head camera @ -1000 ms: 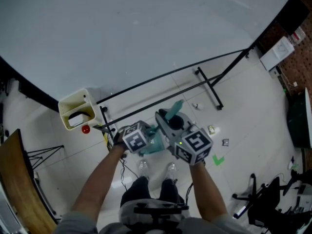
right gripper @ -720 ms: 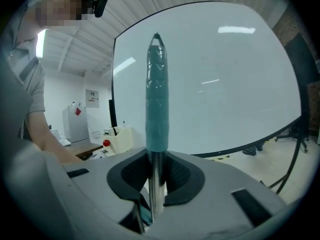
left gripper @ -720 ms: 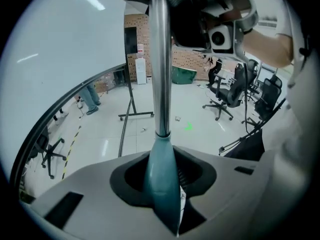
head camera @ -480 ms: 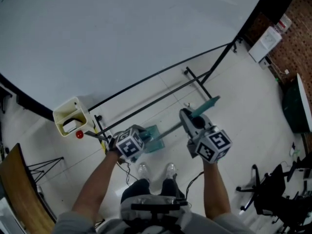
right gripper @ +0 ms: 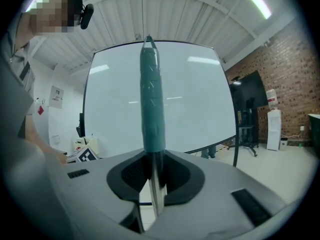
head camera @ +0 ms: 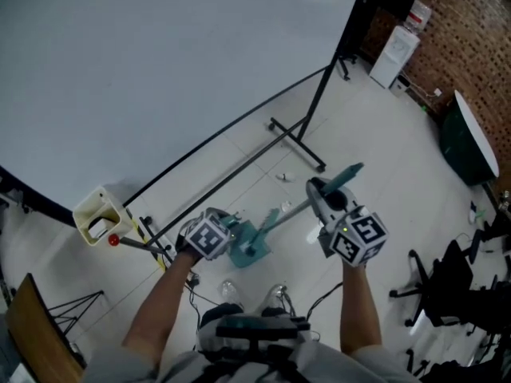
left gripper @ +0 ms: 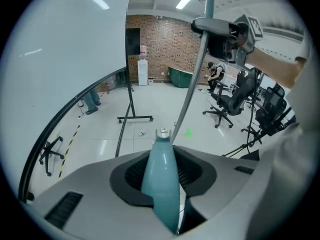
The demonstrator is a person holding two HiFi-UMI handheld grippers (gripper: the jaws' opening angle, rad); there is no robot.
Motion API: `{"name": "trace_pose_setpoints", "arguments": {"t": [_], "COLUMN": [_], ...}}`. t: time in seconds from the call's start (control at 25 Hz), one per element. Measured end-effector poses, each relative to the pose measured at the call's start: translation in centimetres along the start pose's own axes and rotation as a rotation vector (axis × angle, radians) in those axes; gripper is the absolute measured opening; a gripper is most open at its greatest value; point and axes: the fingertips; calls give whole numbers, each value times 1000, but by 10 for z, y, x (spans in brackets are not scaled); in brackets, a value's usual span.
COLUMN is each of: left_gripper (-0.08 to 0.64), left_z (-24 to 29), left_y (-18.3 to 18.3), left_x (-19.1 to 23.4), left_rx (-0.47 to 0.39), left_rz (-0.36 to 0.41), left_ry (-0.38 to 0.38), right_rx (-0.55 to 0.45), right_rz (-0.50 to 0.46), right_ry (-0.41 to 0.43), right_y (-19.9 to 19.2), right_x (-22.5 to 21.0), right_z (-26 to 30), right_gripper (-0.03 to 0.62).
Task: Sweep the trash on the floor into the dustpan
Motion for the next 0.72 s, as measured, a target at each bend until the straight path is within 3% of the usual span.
{"name": "trace_pose_setpoints", "arguments": {"t": [0.36,0.72], "left_gripper": [112,112], "left_z": [10,13], "left_y": [57,96], "left_x": [-25,-21], "left_rx": [-46,-93], "left_rz": [71,109], "left_ry": [18,144], "right_rx": [-46,-64], "right_rz": [-31,-48], "right_ry": [-14,-29], "right_y": [27,35], "right_x": [-31,-42], "right_z": [-63,-87], "right_gripper": [51,51]}}
Point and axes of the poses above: the fingertips, and each gripper's own axes: z forward along the fingers, x to its left, y out of its top, and after that the axes turned 14 degrees about -x, right-handed
